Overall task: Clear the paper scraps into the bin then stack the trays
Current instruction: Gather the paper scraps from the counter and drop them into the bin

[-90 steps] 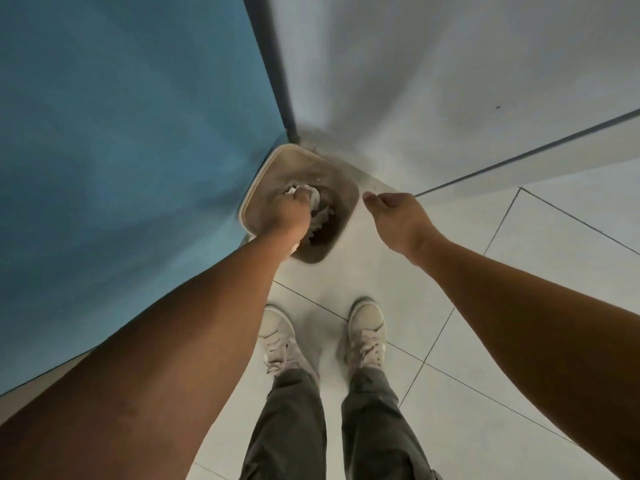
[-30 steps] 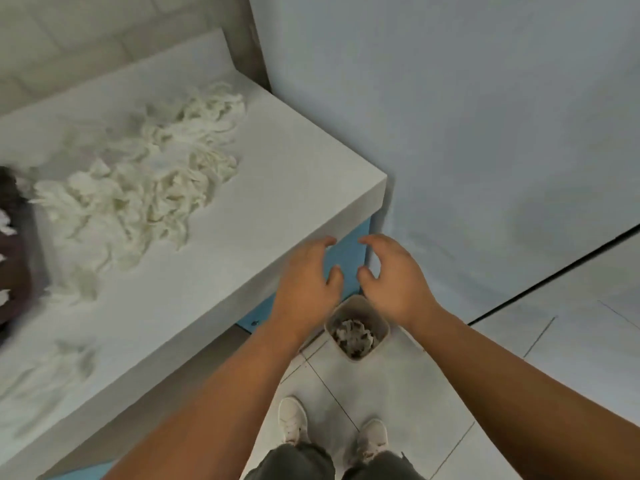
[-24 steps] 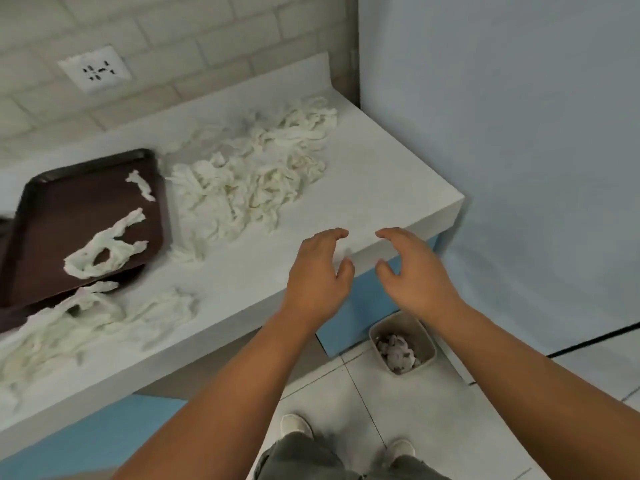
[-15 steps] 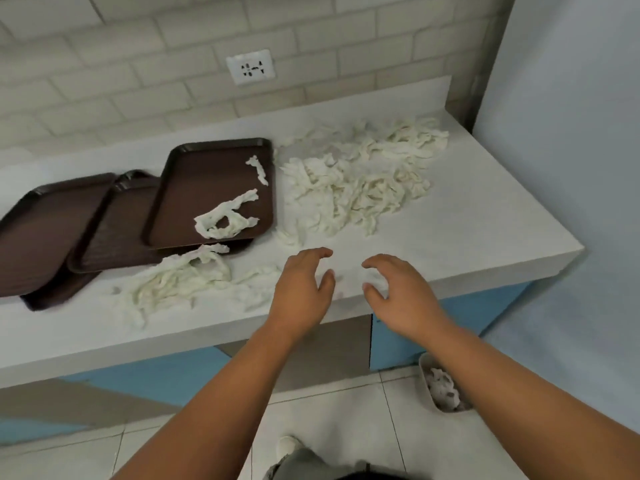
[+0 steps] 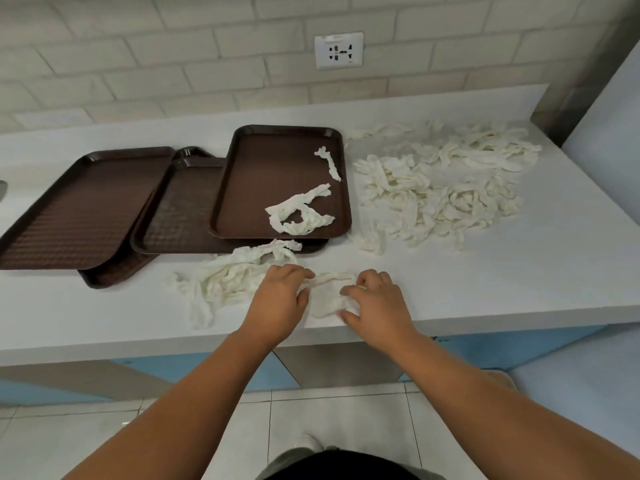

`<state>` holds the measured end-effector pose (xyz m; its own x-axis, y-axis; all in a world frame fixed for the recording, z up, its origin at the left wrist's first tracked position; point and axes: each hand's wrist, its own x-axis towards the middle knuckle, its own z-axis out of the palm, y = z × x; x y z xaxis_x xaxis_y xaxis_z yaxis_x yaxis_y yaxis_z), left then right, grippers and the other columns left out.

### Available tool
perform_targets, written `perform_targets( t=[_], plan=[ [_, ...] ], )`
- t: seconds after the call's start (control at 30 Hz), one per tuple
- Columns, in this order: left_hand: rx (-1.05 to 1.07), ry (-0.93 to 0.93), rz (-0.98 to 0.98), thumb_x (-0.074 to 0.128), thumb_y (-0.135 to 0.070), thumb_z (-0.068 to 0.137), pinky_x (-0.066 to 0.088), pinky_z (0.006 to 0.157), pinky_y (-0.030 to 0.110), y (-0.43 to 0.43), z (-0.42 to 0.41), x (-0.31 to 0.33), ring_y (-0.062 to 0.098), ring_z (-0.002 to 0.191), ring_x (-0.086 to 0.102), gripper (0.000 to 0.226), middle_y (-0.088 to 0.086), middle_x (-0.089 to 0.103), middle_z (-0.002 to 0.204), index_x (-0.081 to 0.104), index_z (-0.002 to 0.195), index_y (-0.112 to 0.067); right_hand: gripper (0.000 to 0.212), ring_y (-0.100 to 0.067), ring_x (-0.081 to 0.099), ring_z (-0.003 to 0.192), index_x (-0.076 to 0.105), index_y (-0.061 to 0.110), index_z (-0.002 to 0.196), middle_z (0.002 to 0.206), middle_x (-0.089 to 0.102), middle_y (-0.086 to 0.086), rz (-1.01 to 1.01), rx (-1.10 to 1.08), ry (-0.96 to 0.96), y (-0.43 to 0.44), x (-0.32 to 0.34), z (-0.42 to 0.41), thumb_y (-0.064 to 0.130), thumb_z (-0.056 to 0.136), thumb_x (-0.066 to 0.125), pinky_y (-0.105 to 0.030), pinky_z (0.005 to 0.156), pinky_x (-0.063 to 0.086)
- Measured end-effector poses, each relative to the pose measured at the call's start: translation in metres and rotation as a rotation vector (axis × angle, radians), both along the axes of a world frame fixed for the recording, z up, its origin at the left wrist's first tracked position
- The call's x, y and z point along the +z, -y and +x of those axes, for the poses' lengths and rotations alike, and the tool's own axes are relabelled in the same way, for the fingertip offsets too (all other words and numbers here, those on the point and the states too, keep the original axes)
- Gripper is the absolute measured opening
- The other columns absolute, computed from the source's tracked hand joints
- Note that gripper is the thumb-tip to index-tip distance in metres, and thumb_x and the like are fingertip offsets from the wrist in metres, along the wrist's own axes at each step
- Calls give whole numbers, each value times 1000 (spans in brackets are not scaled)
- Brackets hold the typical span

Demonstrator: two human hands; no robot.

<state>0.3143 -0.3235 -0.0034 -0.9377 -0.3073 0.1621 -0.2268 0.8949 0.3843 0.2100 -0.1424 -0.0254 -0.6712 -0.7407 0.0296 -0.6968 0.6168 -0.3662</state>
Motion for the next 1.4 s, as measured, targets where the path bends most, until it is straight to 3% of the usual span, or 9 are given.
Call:
perform_targets(
  t=[0.13, 0.4, 0.63, 0.73, 0.83, 0.93, 1.07, 1.23, 1.4],
  plan=[
    [-98, 0, 13, 63, -15, 93, 35, 95, 21, 12, -10, -4, 21, 111, 52, 25, -1, 66, 118, 68, 118, -17, 16, -26, 52, 99, 71, 11, 102, 106, 58, -6, -165, -133, 66, 5, -9, 0, 18, 90, 64, -36, 83, 48],
    [-210, -41, 81, 58, -18, 97, 35, 94, 24, 5, -64, 5, 22, 113, 50, 25, 1, 64, 120, 67, 120, -15, 25, -10, 57, 83, 64, 10, 110, 94, 62, 3, -506, -429, 272, -16, 20, -10, 2, 98, 44, -5, 68, 37],
    [-326, 33, 155, 55, -15, 98, 37, 106, 32, -24, -126, 14, 26, 127, 50, 36, 7, 58, 136, 58, 133, -11, 31, -11, 39, 60, 44, 31, 63, 60, 42, 14, -797, -758, 532, -46, 34, -26, 24, 93, 44, -30, 63, 35],
    [-374, 126, 33, 50, -16, 100, 39, 103, 35, -37, -151, 5, 29, 124, 50, 40, 10, 54, 138, 49, 139, -8, 40, -17, 41, 59, 37, 21, 65, 61, 39, 5, -770, -834, 510, -62, 43, -28, 48, 89, 54, -36, 61, 38],
    [-392, 247, -286, 51, -19, 99, 39, 89, 29, -46, -162, -9, 27, 116, 51, 39, 8, 52, 133, 46, 137, -10, 42, -32, 56, 59, 40, 16, 64, 61, 49, -10, -741, -889, 425, -80, 47, -28, 41, 92, 58, -31, 57, 47],
    [-386, 240, -338, 52, -11, 96, 35, 78, 26, -50, -162, -18, 26, 106, 54, 27, 8, 56, 120, 58, 122, -12, 31, -21, 69, 64, 60, 8, 77, 75, 66, -9, -782, -929, 425, -96, 46, -28, 33, 94, 57, -40, 70, 58],
    [-338, 217, -84, 55, -5, 93, 43, 79, 28, -59, -162, -21, 28, 98, 62, 23, 10, 63, 105, 70, 108, -11, 24, -7, 61, 54, 73, 27, 107, 88, 73, -7, -784, -908, 442, -117, 45, -29, 23, 92, 54, -27, 63, 55],
    [-261, 28, 333, 45, -19, 104, 38, 81, 25, -91, -161, 11, 26, 99, 60, 27, 11, 66, 109, 69, 112, -10, 28, -23, 58, 59, 70, 13, 64, 73, 70, -10, -828, -872, 505, -138, 56, -36, 18, 87, 55, -35, 60, 48],
    [-71, -31, 803, 33, -45, 105, 50, 76, 36, -132, -171, 53, 20, 76, 59, 37, 1, 59, 86, 59, 95, -20, 44, -27, 50, 46, 40, 3, 65, 57, 41, -12, -915, -814, 552, -172, 70, -45, 29, 95, 58, -30, 51, 47]
  ],
)
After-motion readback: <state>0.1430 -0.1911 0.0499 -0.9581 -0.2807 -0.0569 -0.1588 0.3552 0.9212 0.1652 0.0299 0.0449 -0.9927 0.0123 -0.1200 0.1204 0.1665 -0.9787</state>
